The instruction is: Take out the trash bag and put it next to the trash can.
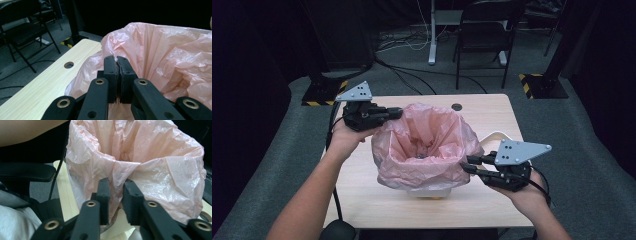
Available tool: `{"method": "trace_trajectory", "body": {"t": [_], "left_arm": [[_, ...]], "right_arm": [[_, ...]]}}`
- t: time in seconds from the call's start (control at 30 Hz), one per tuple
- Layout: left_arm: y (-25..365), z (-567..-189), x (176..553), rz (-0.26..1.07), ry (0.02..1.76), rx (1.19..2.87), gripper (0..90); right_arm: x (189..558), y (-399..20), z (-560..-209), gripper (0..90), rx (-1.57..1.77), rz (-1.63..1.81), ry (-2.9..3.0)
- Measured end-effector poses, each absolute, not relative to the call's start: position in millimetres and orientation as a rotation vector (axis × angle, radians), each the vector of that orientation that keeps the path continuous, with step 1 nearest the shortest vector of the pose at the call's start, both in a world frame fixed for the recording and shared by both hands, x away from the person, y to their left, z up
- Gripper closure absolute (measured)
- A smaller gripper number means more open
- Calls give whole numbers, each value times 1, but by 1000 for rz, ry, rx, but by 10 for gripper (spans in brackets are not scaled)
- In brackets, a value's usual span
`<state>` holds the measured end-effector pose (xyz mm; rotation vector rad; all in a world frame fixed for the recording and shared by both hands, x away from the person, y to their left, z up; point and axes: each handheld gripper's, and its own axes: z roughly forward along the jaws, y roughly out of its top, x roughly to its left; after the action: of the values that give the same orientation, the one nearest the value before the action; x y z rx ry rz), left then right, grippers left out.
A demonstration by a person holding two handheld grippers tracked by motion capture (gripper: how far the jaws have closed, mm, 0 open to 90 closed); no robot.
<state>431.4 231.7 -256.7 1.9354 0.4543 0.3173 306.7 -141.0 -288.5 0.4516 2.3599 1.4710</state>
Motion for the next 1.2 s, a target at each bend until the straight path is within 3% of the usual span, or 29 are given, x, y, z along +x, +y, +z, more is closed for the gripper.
{"method": "trace_trajectory", "body": {"t": [0.23,1.2], "left_arm": [[233,-256,431,310,451,1922,876],[228,-237,417,238,374,1861,881]], "right_arm": [[307,-143,-286,887,430,1486,2365],[309,-143,-256,900,355,1542,2281]]}}
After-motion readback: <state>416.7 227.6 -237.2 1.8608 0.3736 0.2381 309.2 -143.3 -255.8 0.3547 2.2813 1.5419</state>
